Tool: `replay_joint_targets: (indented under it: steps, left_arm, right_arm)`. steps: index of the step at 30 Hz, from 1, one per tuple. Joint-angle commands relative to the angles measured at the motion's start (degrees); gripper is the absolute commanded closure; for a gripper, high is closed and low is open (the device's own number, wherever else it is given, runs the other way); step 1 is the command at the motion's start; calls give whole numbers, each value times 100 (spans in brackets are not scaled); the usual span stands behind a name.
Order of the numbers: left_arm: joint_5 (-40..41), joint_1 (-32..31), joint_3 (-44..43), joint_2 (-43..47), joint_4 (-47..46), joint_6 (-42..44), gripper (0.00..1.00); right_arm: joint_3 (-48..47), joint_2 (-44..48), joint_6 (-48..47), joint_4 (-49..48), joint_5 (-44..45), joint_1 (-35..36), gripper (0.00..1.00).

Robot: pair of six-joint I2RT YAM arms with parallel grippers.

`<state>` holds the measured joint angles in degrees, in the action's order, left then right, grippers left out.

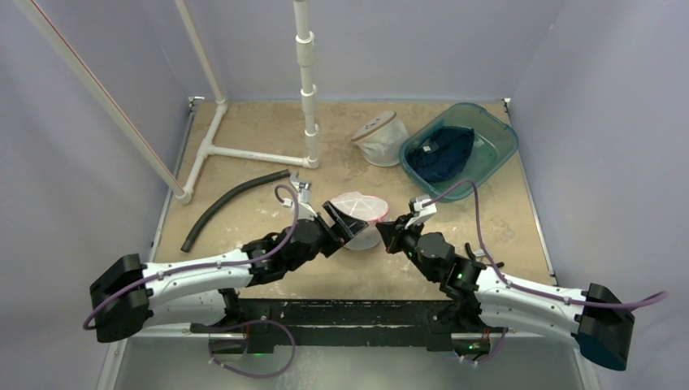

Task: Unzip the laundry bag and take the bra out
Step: Unzip the laundry bag at the center of the board.

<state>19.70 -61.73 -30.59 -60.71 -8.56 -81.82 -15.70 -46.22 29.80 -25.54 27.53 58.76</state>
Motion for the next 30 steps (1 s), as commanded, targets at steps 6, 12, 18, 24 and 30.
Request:
replay_joint_targets:
  steps: [6,12,18,24,30]
  left_arm:
    - [1018,-128,-611,-920,-456,-657,29]
    - [947,-130,-729,-1373,-784,-714,48]
    - [1018,-112,-700,-1361,-642,-609,84]
    - [665,280,-298,-899,-635,-401,100]
    - [-311,1091,52,-314,-479,323,100]
  right_arm:
    - [45,97,-79,-99,-57,-17,100]
    - [67,234,-112,-12,-124,-16,100]
    - [102,398,-246,83,-194,-19,100]
    - [116,310,-426,-214,-458,-15,100]
    - [56,28,-530,-495,-537,-17,100]
